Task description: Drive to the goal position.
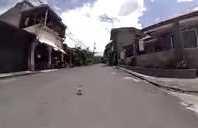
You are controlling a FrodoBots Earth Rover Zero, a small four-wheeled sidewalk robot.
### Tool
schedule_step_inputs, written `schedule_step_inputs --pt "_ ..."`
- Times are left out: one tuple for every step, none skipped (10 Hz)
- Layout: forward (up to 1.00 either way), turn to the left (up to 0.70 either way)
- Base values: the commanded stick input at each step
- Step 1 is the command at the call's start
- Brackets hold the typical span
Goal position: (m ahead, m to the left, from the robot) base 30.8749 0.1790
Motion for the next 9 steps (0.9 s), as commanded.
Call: schedule_step_inputs --pt "1.0 0.0" --pt "1.0 0.0" --pt "1.0 0.0" --pt "1.0 0.0" --pt "1.0 0.0" --pt "1.0 0.0" --pt "1.0 0.0" --pt "1.0 0.0" --pt "1.0 0.0"
